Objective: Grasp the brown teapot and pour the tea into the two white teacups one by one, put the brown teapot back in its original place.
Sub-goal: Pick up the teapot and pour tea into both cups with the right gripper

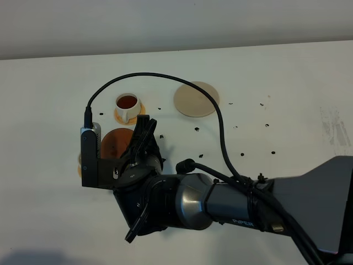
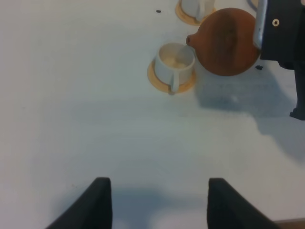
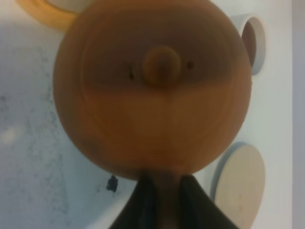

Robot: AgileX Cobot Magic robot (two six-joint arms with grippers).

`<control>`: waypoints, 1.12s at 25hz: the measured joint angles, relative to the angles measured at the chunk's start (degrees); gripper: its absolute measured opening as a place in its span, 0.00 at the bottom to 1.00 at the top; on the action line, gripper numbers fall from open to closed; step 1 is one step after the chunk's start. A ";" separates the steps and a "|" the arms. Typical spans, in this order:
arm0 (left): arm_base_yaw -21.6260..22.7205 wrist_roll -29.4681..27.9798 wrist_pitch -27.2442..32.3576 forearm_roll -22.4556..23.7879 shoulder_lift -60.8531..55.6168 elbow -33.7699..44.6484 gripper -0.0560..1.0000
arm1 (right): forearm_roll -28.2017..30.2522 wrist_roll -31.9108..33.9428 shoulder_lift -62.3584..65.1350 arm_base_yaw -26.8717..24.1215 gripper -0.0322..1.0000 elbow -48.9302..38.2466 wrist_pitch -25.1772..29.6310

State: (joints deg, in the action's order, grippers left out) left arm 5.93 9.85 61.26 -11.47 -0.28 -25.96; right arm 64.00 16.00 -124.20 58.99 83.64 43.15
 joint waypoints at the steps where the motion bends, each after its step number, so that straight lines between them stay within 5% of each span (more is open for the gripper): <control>1: 0.00 0.00 0.00 0.00 0.00 0.00 0.47 | 0.50 -0.08 -0.19 0.00 0.14 0.00 0.32; 28: 0.00 0.00 0.00 0.00 0.00 0.00 0.47 | 7.57 -3.69 -0.61 1.97 0.14 0.00 4.74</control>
State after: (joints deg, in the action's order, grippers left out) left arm 5.93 9.85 61.26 -11.47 -0.28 -25.96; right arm 71.58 12.31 -124.81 60.96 83.64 47.89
